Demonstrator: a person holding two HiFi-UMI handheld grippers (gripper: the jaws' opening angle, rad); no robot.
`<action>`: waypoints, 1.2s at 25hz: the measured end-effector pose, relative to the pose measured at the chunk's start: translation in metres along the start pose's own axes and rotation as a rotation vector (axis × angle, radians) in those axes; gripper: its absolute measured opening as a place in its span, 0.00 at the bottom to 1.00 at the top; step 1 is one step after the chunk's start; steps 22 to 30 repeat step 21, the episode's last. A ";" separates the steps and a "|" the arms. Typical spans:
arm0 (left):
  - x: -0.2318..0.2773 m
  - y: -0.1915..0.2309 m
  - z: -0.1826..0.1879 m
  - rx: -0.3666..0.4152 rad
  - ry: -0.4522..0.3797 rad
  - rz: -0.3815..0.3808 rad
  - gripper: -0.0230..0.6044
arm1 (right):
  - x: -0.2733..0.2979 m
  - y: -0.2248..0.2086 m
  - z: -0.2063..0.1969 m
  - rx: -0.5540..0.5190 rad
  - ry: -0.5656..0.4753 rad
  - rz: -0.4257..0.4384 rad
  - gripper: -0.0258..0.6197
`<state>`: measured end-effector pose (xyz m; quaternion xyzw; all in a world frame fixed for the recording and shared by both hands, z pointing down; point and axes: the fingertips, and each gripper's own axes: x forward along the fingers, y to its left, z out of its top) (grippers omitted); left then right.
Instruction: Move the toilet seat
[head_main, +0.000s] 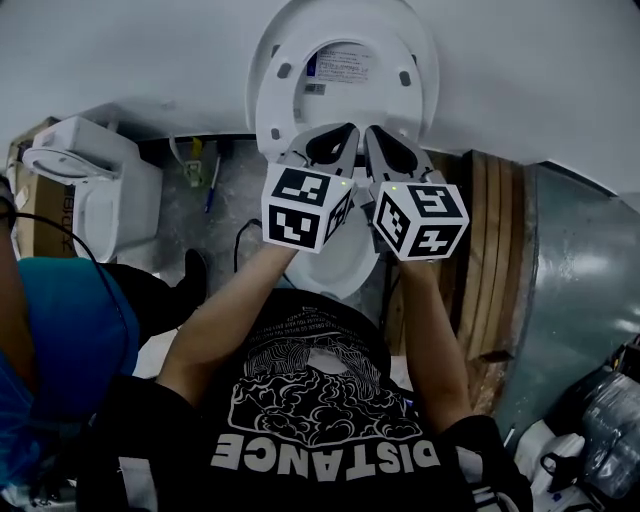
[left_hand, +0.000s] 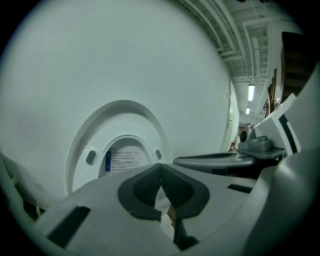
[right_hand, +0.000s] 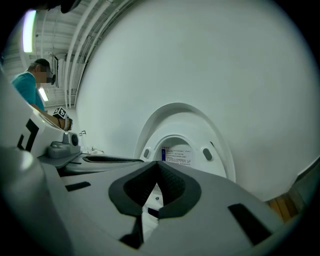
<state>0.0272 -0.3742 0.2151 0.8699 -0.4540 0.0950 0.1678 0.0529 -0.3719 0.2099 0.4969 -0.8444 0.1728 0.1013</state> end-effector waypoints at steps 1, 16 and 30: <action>-0.001 -0.002 -0.001 0.004 0.000 0.003 0.06 | -0.003 0.000 0.000 -0.004 -0.001 -0.001 0.07; -0.005 -0.029 -0.007 0.023 -0.004 0.002 0.06 | -0.031 -0.007 -0.006 -0.047 -0.009 -0.021 0.07; -0.004 -0.037 -0.008 0.030 -0.003 -0.004 0.06 | -0.036 -0.011 -0.010 -0.051 -0.006 -0.028 0.07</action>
